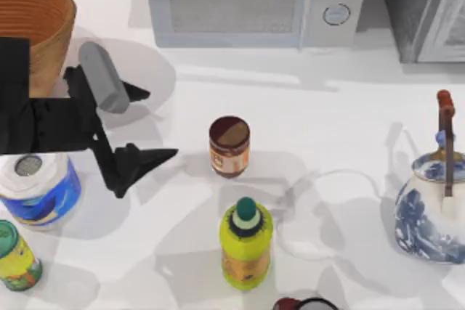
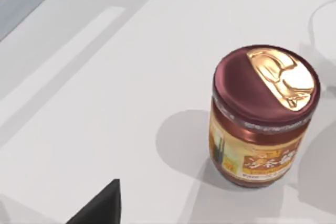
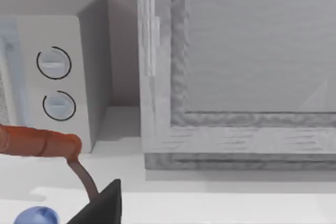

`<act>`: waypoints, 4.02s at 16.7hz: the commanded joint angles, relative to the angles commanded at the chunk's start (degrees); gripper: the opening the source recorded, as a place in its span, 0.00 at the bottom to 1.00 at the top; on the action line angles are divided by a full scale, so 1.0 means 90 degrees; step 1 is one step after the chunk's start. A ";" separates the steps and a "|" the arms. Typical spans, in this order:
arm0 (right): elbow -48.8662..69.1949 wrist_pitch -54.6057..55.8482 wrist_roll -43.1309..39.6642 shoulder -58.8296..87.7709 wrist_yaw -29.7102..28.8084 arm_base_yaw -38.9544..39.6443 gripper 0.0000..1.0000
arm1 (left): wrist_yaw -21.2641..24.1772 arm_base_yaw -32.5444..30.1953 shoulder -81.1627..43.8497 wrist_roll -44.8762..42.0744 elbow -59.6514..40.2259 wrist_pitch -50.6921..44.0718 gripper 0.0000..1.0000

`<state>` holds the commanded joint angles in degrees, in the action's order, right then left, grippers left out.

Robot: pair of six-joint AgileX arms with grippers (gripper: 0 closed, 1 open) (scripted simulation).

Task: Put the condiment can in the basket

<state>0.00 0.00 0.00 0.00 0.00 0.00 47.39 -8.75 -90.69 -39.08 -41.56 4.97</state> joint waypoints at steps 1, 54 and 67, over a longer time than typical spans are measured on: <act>0.0000 0.0000 0.0000 0.0000 0.0000 0.0000 1.00 | 0.0272 -0.0053 -0.0544 -0.0264 -0.0248 0.0033 1.00; 0.0000 0.0000 0.0000 0.0000 0.0000 0.0000 1.00 | 0.0895 -0.1313 -0.3835 0.0099 -0.1785 0.2122 0.00; 0.0000 0.0000 0.0000 0.0000 0.0000 0.0000 1.00 | 0.1816 0.0708 -0.3167 -0.0944 -0.4701 -0.1818 0.00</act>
<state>0.00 0.00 0.00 0.00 0.00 0.00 63.73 -2.38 -119.19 -47.58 -83.87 -11.39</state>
